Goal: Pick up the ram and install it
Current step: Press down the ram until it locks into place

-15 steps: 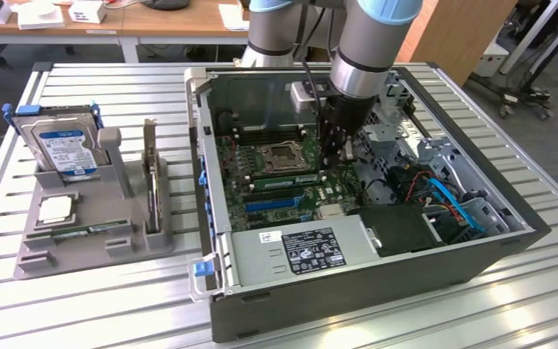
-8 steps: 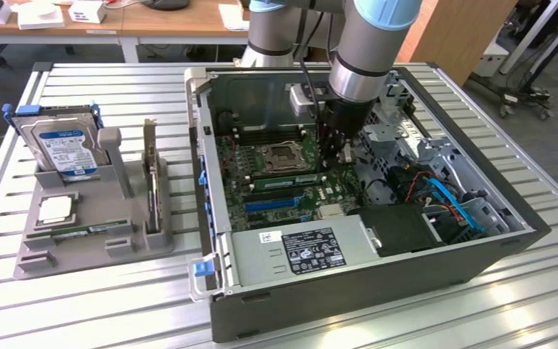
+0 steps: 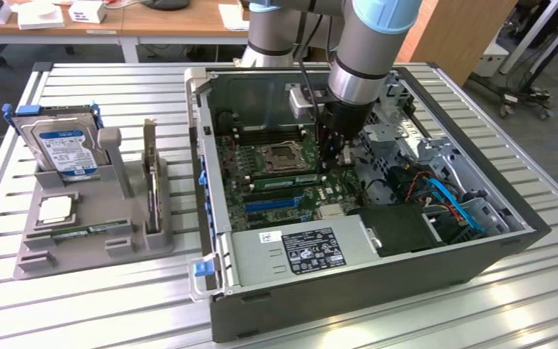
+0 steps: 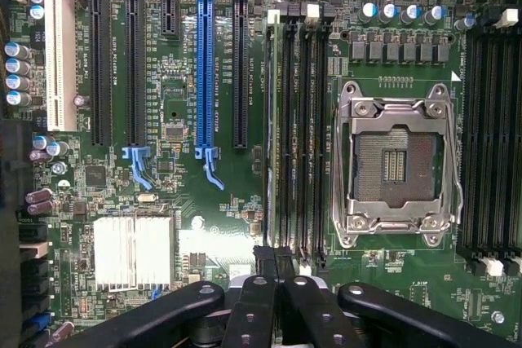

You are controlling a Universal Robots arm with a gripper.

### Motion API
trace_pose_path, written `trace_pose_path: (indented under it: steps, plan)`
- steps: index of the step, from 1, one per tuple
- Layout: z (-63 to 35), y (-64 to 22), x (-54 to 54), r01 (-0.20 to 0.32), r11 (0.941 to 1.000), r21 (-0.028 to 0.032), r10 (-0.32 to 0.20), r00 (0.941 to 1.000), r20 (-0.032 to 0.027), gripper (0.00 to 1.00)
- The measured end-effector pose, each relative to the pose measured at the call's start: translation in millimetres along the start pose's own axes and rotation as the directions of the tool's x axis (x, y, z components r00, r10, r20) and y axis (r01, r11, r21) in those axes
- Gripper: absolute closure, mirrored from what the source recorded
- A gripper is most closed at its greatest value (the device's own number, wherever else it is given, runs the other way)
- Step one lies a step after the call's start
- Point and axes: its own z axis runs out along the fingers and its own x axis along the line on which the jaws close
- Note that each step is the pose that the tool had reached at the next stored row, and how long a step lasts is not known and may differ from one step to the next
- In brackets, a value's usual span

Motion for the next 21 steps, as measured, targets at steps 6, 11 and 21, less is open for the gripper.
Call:
trace_pose_path:
  steps: [6,11,21]
  plan:
    - [2.7,0.0,0.0,0.000,1.0000,0.0001,0.000,1.0000,0.0004,0.91]
    - [4.8,0.0,0.1,0.000,1.0000,0.0000,0.000,1.0000,0.0001,0.91]
    - [6.6,-0.1,0.2,0.000,1.0000,0.0000,0.000,1.0000,0.0001,0.91]
